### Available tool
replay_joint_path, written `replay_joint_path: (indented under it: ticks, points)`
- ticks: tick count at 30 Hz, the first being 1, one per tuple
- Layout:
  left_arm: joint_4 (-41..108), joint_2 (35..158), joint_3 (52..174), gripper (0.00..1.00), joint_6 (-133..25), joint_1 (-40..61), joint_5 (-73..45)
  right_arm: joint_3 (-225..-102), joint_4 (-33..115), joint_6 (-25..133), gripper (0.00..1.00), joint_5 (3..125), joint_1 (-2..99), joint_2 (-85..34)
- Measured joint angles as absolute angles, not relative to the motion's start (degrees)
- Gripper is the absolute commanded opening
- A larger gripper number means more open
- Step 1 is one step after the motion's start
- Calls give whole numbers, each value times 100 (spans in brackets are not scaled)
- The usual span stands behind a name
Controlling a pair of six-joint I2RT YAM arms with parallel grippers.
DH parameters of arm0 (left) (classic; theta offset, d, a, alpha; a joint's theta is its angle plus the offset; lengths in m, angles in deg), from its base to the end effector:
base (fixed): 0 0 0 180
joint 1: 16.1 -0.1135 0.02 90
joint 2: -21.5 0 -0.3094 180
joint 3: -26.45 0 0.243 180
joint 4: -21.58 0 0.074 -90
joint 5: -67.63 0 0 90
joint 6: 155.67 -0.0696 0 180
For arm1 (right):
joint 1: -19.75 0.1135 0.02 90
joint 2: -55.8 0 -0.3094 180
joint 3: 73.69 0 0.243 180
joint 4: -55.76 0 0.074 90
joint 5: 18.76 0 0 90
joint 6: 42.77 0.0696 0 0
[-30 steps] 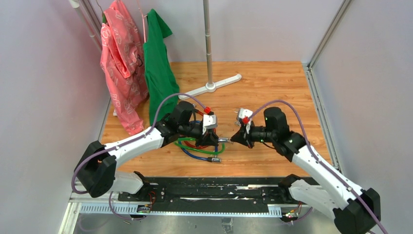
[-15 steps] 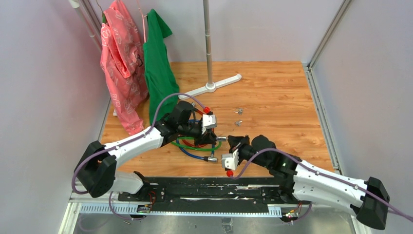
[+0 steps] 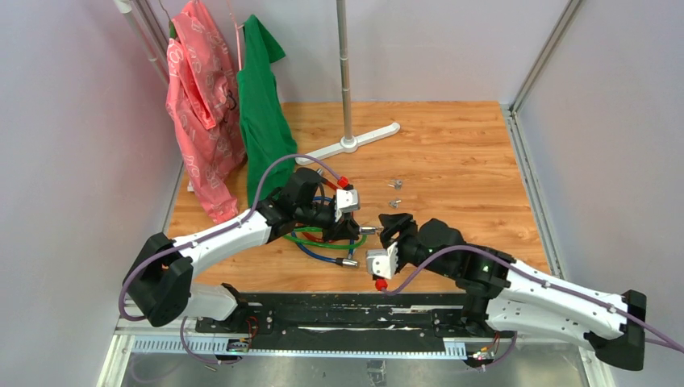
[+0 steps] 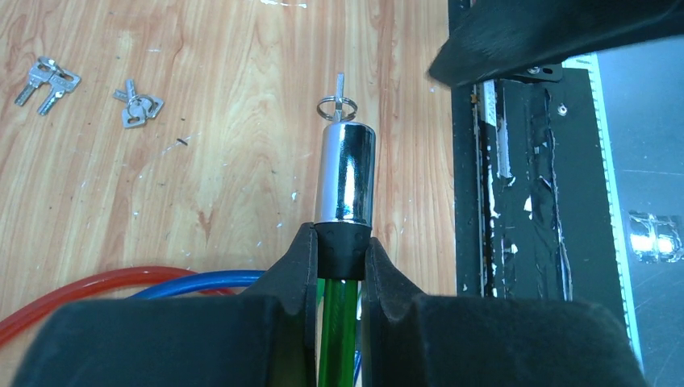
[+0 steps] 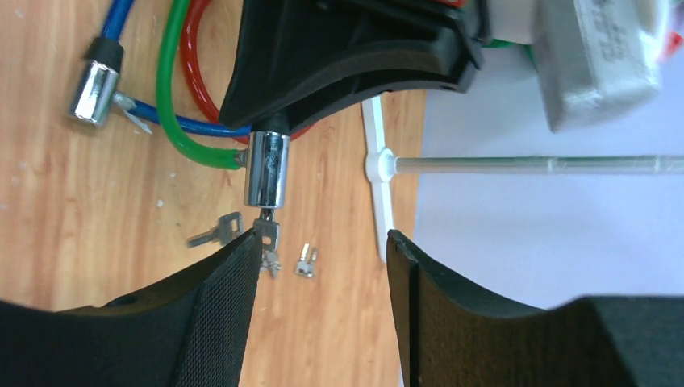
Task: Lock with the key
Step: Lock the lock.
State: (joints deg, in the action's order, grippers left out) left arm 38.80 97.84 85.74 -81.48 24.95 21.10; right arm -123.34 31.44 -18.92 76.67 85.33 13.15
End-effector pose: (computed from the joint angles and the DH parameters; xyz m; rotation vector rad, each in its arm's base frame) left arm 0.1813 -0.2214 0.2728 1.4055 1.6555 -1.0721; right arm 0.0764 0.1524 0.3101 -1.6813 0.8249 -0.0956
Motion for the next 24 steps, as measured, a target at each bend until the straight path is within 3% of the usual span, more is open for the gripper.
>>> replay_joint_path:
  ticks: [3,6,8,15,19,24]
  points:
    - [3880,9784,8574,0,-8151,2495,2112,-12744,2506,-736,76,7453,8437,1514]
    - [3875,9784,8574,0,-8151,2495,2112,-12939,2128,912,77,6966,7975,1783]
    - [3873,9784,8574,0,-8148,2495,2112,-13005,2082,2280,74,6607,7313,1883]
    - [3847,9784,8567,0,-8135,2498,2118,-12622,2665,7349,52,5565,5143,1800]
    - [3753,9773,8502,0,-8103,2502,2149,-11645,3081,9618,50,4763,4614,1437]
    - [3709,9727,8447,0,-8061,2530,2162,-11905,2550,10669,52,4385,4533,1162]
